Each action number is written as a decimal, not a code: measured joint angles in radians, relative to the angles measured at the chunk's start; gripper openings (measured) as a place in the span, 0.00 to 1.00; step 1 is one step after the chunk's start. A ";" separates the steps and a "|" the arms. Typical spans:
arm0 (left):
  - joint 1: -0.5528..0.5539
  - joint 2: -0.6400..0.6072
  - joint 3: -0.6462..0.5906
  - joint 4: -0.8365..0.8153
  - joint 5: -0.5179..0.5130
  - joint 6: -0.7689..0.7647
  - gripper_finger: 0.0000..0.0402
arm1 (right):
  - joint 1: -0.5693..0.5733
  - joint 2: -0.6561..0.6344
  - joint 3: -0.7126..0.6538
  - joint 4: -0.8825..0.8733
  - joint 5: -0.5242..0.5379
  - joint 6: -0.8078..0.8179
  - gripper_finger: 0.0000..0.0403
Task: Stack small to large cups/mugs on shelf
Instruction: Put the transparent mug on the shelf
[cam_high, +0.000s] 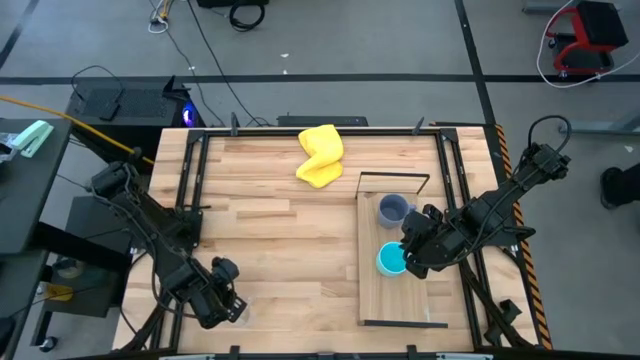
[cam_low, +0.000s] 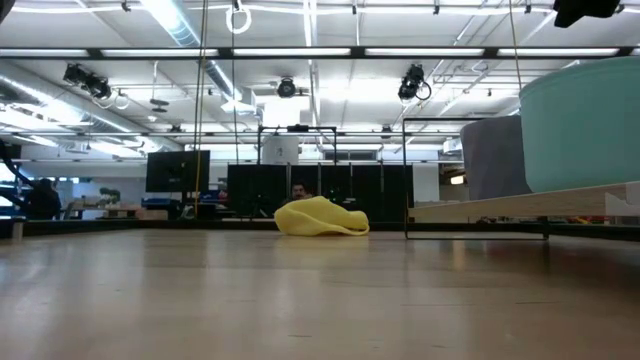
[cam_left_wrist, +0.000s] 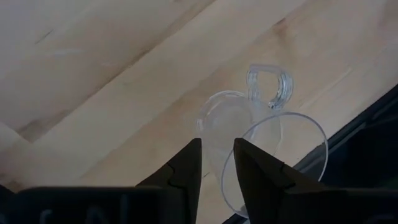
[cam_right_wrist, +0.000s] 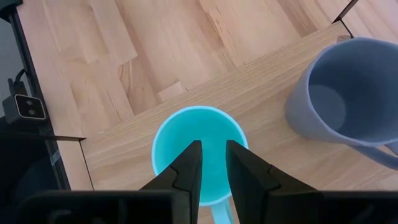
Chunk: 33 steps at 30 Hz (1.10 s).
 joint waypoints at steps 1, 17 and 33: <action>0.000 -0.002 -0.001 0.005 0.002 0.010 0.26 | 0.000 0.000 0.000 0.000 0.003 0.000 0.20; 0.000 -0.014 -0.004 0.040 -0.003 0.055 0.27 | 0.000 0.000 0.000 0.000 0.018 0.000 0.20; -0.003 0.000 -0.003 0.084 -0.003 0.098 0.25 | 0.000 0.000 0.000 0.000 0.018 0.000 0.20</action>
